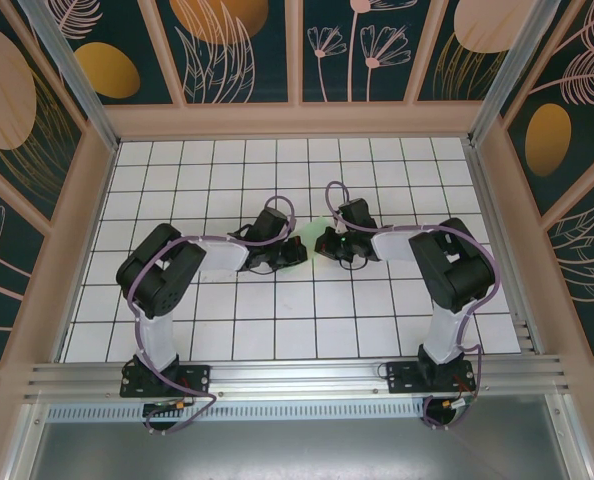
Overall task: Fold a paper plane with a square sheet of paper (pick it up from the middle)
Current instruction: First fold in half a square sheet of paper at the center of the table.
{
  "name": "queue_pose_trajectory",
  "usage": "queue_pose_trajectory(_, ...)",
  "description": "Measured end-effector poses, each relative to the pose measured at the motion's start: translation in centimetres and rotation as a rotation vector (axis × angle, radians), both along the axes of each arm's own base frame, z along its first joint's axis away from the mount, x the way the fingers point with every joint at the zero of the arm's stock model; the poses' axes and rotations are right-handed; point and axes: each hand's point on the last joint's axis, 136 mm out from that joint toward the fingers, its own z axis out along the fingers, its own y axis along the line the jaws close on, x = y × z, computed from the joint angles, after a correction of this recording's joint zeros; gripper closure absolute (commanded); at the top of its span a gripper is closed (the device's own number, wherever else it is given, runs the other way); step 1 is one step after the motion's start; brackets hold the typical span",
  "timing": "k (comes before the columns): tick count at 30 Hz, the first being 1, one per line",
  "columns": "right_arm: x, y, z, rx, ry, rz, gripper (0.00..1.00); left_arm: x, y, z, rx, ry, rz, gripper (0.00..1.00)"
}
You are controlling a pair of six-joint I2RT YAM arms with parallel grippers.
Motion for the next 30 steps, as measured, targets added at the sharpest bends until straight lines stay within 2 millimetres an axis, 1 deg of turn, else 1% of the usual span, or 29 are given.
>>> queue_pose_trajectory(10,0.0,0.0,-0.1,-0.003,0.001,-0.002,1.0,-0.6,0.3,-0.4,0.002,-0.02,-0.031,0.96)
queue_pose_trajectory(17,0.0,0.0,-0.2,-0.004,0.003,0.0,1.0,-2.0,1.4,-0.4,0.02,-0.039,-0.061,0.97)
queue_pose_trajectory(30,-0.1,0.2,-0.2,-0.002,0.004,0.006,1.0,-3.3,2.7,-0.6,0.018,-0.093,-0.076,1.0)
